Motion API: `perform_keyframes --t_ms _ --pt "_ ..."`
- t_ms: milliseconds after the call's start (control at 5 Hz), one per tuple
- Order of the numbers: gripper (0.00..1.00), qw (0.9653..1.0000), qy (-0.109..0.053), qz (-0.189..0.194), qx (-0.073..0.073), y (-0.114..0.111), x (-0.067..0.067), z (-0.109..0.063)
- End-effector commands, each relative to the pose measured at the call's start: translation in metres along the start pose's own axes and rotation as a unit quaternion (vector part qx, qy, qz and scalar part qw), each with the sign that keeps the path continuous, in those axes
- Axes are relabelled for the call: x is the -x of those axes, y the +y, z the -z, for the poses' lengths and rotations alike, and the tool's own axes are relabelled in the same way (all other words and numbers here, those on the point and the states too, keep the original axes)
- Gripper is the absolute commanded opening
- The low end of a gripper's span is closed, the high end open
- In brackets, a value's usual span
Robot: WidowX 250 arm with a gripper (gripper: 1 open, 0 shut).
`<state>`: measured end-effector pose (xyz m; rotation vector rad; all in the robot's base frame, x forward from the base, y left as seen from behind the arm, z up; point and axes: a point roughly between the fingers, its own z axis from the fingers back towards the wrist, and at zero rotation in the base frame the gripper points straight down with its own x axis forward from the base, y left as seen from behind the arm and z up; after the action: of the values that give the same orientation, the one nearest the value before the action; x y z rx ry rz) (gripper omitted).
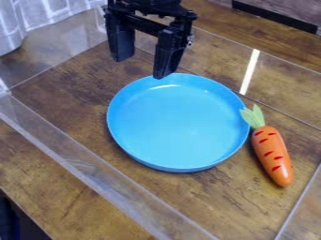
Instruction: Put the carrot in the blue tray
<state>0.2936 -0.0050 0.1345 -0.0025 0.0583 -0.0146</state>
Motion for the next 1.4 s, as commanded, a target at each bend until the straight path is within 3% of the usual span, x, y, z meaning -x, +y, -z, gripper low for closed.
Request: perform_keyframes --t_ms 0,200,800,1200 --pt "1.00 1.0000 0.006 0.001 0.002 -0.002 -0.001 0.005" --pt "1.00 0.9999 0.001 -0.006 0.014 -0.020 -0.007 0.010" --pt "1.00 0.9973 -0.037 -0.033 0.053 -0.085 -0.038 0.027" --pt "1.00 0.9933 -0.068 -0.059 0.071 -0.103 -0.059 0.040"
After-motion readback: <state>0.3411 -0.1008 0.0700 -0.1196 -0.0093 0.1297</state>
